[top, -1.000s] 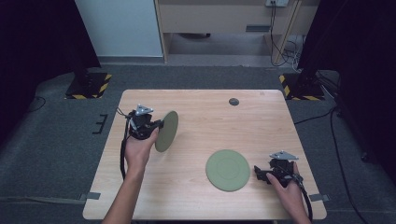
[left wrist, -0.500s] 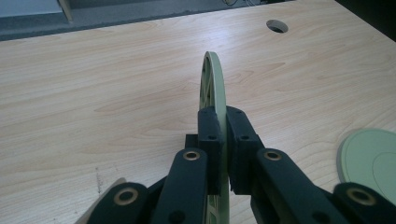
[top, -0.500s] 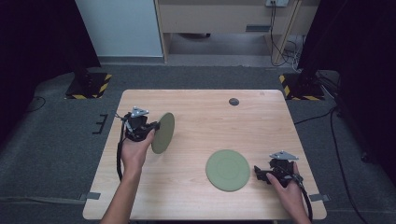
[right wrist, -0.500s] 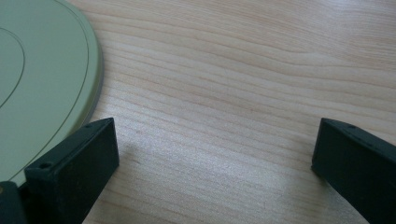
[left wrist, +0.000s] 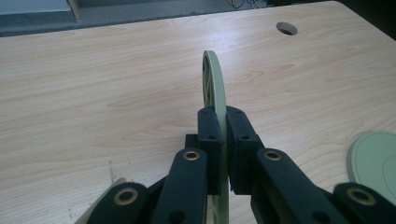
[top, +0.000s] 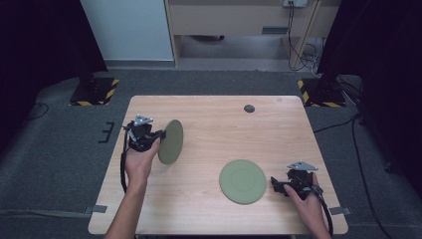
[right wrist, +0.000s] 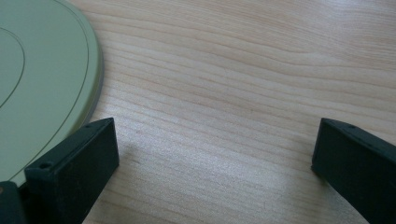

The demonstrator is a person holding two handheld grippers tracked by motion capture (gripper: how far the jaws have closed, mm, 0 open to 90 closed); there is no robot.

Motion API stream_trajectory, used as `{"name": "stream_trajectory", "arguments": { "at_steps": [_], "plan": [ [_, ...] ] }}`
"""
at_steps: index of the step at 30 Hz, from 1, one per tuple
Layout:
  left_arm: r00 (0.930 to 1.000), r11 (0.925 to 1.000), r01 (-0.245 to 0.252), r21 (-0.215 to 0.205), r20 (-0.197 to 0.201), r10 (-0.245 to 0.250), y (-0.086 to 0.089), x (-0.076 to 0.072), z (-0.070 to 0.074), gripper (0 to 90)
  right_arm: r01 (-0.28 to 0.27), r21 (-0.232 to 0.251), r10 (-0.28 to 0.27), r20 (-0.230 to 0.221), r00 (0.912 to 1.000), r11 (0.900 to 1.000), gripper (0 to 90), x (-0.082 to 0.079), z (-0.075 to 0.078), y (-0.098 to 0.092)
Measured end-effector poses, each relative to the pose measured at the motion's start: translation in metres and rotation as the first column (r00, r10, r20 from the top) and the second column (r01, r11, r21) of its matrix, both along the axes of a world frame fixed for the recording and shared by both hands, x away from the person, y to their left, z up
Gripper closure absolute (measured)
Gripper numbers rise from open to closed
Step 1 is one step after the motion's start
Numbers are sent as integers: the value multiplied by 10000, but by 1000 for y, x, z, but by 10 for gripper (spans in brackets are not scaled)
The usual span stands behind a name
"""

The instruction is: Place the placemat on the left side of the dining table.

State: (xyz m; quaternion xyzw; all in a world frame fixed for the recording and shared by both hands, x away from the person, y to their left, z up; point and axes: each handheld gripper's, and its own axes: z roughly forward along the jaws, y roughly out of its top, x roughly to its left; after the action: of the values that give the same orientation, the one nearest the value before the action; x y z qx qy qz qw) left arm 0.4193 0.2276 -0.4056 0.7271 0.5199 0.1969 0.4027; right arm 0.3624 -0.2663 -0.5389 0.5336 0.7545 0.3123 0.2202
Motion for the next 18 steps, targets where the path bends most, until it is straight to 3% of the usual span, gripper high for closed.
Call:
{"name": "stream_trajectory", "arguments": {
  "at_steps": [18],
  "plan": [
    [9996, 9996, -296, -9, -4, 296, 18, -2, -6, 856, 1, 1, -1, -3, 10000, 10000, 8, 0, 0, 0]
  ]
}}
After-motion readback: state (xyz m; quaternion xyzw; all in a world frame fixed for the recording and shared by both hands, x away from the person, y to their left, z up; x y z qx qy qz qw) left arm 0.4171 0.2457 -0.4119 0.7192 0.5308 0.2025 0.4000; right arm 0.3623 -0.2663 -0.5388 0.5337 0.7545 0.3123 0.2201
